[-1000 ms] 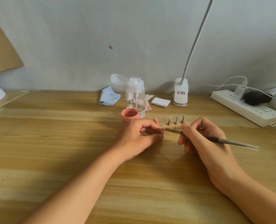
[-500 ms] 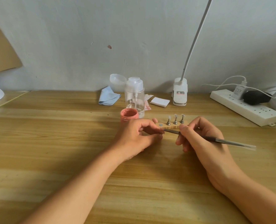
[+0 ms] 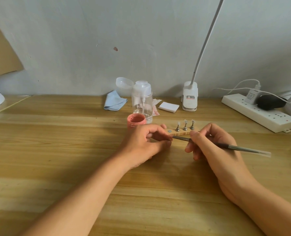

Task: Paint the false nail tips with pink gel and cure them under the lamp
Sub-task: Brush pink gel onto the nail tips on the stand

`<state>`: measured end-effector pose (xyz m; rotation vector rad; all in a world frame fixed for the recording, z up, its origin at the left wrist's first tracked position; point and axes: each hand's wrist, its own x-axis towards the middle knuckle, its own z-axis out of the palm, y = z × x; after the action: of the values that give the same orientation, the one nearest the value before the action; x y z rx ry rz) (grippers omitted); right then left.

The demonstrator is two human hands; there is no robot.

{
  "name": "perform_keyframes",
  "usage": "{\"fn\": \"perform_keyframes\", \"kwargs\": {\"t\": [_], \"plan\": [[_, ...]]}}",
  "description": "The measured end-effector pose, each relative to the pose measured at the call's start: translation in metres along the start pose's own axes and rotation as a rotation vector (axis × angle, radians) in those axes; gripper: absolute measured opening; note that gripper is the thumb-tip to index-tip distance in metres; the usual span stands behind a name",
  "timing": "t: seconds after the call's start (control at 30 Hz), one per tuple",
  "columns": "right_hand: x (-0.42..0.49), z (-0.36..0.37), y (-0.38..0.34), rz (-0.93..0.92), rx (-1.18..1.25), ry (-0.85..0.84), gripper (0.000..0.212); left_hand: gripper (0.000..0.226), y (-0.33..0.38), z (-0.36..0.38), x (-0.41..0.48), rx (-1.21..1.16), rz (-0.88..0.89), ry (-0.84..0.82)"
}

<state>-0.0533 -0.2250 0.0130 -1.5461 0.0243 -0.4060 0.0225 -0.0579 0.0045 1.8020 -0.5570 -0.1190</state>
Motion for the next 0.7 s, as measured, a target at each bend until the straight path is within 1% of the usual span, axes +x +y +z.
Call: {"fn": "perform_keyframes", "kwargs": {"t": [0.13,0.3,0.7], "plan": [[-0.0007,-0.0022,-0.0011,0.008,0.044,0.046,0.022,0.016,0.0015,0.0,-0.0012,-0.007,-0.005,-0.004],[-0.0015,-0.0007,-0.0033,0.007,0.033,-0.002,0.029,0.017,0.004,0.0007,-0.0016,-0.004,0.002,-0.006],[-0.0016,-0.0015,-0.0034,-0.006,0.039,-0.01,0.028,0.014,0.0052,0.0026,-0.0017,-0.046,-0.001,-0.005]]}}
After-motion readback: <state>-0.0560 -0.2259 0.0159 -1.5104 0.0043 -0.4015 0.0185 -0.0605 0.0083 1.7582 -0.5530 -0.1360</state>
